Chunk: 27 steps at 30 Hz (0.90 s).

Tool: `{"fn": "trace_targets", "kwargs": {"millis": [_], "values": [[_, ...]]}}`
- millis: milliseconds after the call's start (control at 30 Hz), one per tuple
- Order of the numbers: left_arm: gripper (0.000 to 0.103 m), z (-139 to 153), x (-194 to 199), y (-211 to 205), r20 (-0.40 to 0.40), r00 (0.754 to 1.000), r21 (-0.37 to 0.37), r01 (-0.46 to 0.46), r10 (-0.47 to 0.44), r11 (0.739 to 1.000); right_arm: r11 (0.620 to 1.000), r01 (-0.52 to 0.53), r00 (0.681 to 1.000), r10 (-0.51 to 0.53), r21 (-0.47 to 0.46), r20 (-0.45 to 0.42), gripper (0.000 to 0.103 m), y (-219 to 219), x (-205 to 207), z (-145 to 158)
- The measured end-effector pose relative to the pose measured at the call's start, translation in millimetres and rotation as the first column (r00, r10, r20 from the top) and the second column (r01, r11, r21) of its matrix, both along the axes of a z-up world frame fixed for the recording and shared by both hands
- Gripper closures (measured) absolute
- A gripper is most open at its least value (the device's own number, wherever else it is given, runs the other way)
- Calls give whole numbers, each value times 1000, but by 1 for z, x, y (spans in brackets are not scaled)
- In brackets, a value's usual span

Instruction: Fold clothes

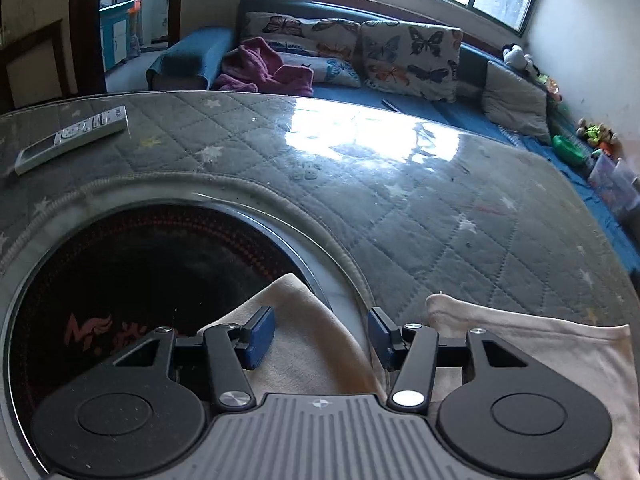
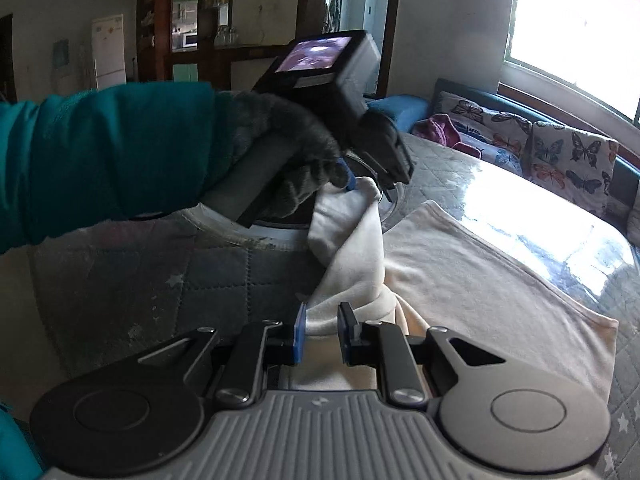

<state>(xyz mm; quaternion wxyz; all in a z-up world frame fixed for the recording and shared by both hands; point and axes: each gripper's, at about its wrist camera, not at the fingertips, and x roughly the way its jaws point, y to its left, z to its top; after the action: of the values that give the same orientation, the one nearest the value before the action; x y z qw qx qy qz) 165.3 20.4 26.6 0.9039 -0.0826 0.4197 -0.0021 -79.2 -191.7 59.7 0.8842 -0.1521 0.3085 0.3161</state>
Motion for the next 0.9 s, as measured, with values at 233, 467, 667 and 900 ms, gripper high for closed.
{"fn": "trace_targets", "kwargs": {"millis": [233, 467, 667, 900], "values": [[97, -2, 2, 6, 5, 1000, -9, -15, 15, 1000, 1000, -5, 1000, 6, -23, 31, 84, 7, -4, -1], [99, 19, -27, 32, 101, 994, -81, -37, 45, 996, 995, -28, 997, 35, -99, 64, 81, 24, -8, -14], [99, 51, -53, 54, 202, 977, -110, -44, 66, 993, 981, -18, 995, 37, -193, 94, 88, 33, -12, -29], [99, 82, -85, 73, 303, 950, -147, -27, 71, 989, 992, -26, 994, 38, -124, 100, 97, 23, -20, -13]]}}
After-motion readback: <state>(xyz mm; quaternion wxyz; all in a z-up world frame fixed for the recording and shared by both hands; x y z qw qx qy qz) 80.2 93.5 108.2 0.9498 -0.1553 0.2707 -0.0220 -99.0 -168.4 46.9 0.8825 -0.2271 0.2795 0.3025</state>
